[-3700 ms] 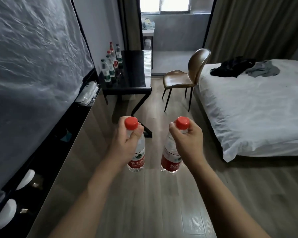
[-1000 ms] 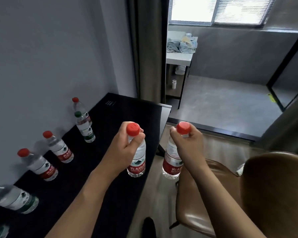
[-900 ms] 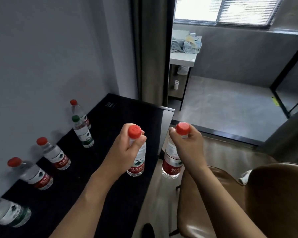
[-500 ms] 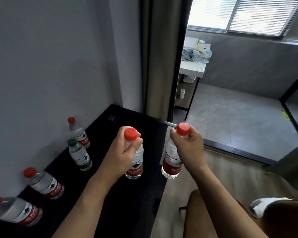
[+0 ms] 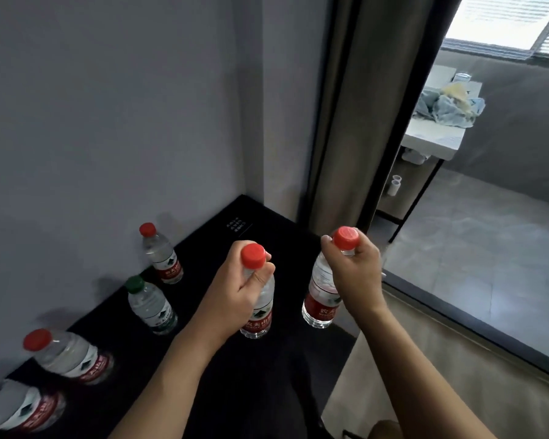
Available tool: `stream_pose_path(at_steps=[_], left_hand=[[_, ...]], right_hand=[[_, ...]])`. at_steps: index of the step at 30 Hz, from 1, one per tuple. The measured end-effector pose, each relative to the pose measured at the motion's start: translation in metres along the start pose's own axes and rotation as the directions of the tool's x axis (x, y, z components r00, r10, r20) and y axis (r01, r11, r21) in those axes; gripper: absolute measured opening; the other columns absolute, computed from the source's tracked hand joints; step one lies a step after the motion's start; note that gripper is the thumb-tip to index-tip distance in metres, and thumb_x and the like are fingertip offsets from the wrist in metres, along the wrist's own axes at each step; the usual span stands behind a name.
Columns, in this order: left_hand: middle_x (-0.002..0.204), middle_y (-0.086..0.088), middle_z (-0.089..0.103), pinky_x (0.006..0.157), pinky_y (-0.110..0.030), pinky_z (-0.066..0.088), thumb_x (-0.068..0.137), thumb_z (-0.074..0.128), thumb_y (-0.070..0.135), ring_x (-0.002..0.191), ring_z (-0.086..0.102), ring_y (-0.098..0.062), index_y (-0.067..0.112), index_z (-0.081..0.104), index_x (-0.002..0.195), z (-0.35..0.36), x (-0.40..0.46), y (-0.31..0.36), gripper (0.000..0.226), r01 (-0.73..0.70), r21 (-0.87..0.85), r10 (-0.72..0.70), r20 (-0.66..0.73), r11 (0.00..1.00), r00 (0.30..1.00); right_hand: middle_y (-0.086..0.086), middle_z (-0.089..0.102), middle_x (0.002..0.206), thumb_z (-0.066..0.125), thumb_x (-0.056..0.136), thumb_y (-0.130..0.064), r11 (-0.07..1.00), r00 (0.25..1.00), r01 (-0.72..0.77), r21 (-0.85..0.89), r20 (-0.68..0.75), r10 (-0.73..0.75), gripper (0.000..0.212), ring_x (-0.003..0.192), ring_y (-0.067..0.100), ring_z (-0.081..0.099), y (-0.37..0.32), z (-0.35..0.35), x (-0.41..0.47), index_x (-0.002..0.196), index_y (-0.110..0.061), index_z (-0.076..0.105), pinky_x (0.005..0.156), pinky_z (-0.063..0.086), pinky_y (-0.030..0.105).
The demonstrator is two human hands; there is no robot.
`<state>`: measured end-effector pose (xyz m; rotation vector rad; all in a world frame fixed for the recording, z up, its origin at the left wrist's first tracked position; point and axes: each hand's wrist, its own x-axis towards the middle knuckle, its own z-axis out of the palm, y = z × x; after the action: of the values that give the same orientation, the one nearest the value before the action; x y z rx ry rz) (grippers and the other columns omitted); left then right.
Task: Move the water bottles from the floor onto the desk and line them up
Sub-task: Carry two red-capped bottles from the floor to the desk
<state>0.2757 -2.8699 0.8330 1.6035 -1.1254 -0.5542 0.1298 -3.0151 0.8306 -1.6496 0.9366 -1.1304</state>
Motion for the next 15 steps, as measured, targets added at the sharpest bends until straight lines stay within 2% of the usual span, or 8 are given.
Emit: stream_pose_path(at_steps=[3, 5, 10, 15], left_hand=[[0.103, 0.018, 0.059, 0.085, -0.016, 0.044, 0.097, 0.057, 0.041, 0.103, 0.059, -0.002, 0.031, 0.053, 0.110, 0.012, 0.033, -0.015, 0.017, 0.068, 0.023, -0.066, -0.061, 0.997, 0.996], [0.103, 0.018, 0.060, 0.086, -0.018, 0.044, 0.097, 0.057, 0.039, 0.103, 0.059, -0.003, 0.032, 0.053, 0.110, 0.021, 0.056, -0.025, 0.015, 0.109, 0.047, -0.104, -0.105, 0.993, 0.989], [0.103, 0.018, 0.060, 0.088, -0.009, 0.042, 0.096, 0.057, 0.040, 0.102, 0.059, -0.004, 0.029, 0.054, 0.111, 0.040, 0.110, -0.041, 0.019, 0.179, 0.070, -0.157, -0.245, 0.981, 0.957], [0.103, 0.017, 0.060, 0.089, -0.009, 0.041, 0.097, 0.056, 0.033, 0.101, 0.059, -0.001, 0.022, 0.054, 0.115, 0.044, 0.141, -0.053, 0.021, 0.205, 0.065, -0.160, -0.421, 0.977, 0.893]], right_hand=[[-0.003, 0.058, 0.061, 0.069, 0.085, -0.022, 0.999, 0.998, -0.011, 0.038, 0.065, 0.008, 0.023, 0.058, 0.008, 0.056, 0.028, 0.015, 0.047, 0.069, -0.014, 0.055, 0.058, 0.047, 0.016], [-0.010, 0.056, 0.059, 0.068, 0.084, -0.022, 0.998, 0.994, -0.026, 0.057, 0.105, 0.019, 0.024, 0.056, 0.000, 0.052, 0.047, 0.026, 0.078, 0.067, -0.018, 0.053, 0.057, 0.044, 0.011], [-0.014, 0.055, 0.059, 0.069, 0.083, -0.027, 0.997, 0.972, -0.024, 0.078, 0.235, 0.005, 0.025, 0.055, -0.002, 0.050, 0.077, 0.054, 0.144, 0.065, -0.025, 0.051, 0.055, 0.040, 0.009], [-0.013, 0.059, 0.063, 0.068, 0.082, -0.036, 0.996, 0.933, -0.047, 0.080, 0.359, 0.015, 0.020, 0.060, 0.000, 0.056, 0.092, 0.090, 0.188, 0.069, -0.027, 0.055, 0.060, 0.045, 0.016]])
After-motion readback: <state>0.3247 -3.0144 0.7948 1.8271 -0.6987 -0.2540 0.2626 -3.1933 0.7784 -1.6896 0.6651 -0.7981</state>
